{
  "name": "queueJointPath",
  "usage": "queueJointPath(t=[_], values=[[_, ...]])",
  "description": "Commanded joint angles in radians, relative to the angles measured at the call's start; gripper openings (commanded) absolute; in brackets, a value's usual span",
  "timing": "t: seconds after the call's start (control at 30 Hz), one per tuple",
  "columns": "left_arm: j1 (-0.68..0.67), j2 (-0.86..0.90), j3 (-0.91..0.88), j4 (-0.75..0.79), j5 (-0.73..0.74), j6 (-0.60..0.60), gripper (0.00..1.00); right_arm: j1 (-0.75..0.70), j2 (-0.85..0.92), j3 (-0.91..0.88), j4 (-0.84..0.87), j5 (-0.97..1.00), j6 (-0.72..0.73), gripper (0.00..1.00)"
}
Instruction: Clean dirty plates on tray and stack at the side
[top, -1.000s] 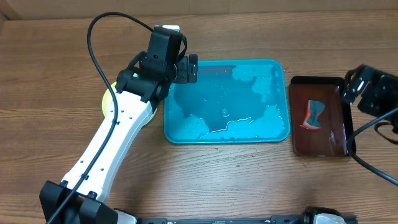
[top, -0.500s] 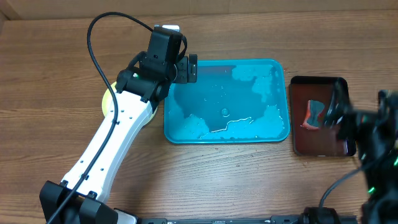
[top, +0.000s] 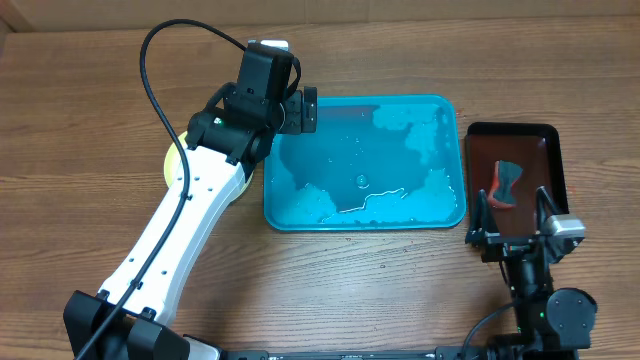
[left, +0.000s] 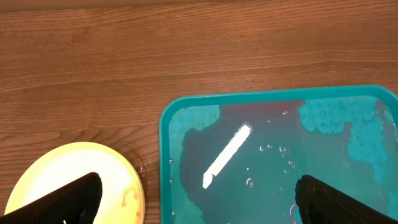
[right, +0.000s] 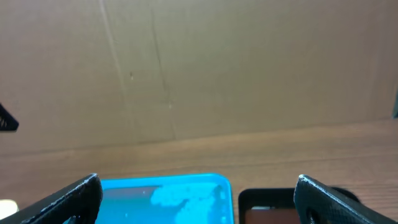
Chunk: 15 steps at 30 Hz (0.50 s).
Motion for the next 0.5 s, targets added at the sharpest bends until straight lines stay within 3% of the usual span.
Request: queueJointPath(t=[0.0,0.47], values=[[-0.004,-0.005,0.017,0.001,-0.009,0.008,1.0,0.024,-0.044,-0.06,0.048,0.0,-0.007,1.0],[-0.004,-0.005,0.017,0.001,-0.009,0.008,1.0,0.038,-0.08,-0.177,0.119,0.017,-0.006,1.0]])
